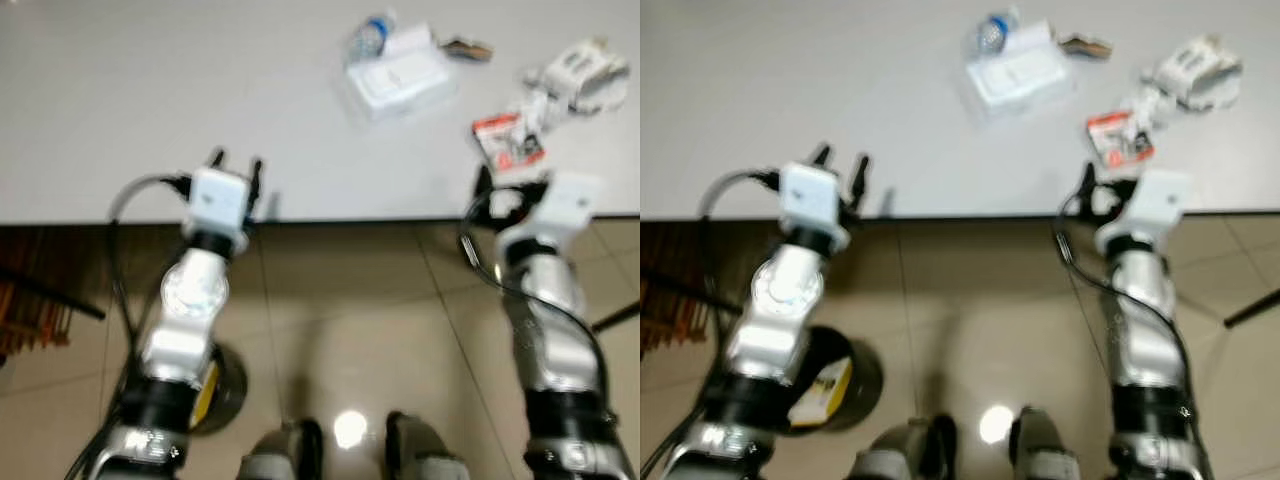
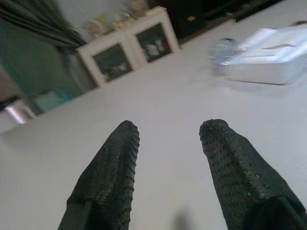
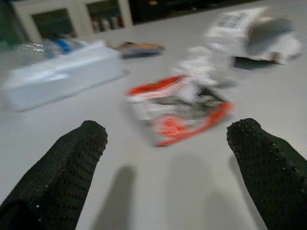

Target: Picking trash to rubbish bin

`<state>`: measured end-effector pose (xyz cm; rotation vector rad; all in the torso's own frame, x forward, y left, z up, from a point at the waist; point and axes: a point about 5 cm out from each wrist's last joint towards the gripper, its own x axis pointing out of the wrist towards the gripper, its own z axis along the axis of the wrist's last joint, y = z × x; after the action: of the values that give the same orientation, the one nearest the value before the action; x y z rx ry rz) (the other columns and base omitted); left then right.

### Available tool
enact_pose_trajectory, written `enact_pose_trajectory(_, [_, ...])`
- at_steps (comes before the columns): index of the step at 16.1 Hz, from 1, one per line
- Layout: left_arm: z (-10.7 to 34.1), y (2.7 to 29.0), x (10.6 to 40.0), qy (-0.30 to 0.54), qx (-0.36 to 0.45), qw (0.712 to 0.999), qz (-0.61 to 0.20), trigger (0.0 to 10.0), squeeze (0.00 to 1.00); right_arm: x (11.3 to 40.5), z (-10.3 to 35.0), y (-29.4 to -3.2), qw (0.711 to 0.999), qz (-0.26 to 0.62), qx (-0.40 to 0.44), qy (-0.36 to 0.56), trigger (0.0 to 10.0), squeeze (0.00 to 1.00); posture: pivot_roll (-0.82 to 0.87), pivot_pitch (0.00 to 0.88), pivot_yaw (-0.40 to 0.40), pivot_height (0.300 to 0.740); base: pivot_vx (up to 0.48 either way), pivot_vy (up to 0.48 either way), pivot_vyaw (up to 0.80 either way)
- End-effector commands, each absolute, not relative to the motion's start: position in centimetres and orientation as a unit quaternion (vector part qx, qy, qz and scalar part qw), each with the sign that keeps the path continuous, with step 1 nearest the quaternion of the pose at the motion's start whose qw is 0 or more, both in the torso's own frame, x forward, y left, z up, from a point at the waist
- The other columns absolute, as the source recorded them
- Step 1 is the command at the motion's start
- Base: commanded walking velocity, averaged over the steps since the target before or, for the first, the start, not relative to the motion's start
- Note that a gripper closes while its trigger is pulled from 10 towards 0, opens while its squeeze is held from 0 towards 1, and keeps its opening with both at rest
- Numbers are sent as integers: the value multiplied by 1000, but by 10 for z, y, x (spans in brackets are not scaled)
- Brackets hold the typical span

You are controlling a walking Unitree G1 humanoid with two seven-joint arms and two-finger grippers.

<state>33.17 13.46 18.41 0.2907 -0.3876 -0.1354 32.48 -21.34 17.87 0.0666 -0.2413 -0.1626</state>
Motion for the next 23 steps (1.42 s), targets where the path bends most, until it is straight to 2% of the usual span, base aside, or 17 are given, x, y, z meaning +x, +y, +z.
enact_pose_trajectory(1, [185, 143, 330, -191, 149, 968, -61, 10000, 0, 324, 180, -207, 989, -72, 34, -123, 10000, 0, 30, 266, 116, 740, 337, 0, 0])
enact_pose_trajectory(17, [182, 139, 330, -188, 149, 968, -77, 10000, 0, 323, 179, -205, 989, -71, 33, -123, 10000, 0, 12, 228, 121, 740, 337, 0, 0])
enact_pose_trajectory(23, [159, 115, 327, -142, 138, 971, -134, 10000, 0, 323, 178, -206, 991, -63, 25, -116, 10000, 0, 10, 228, 98, 740, 0, 0, 0])
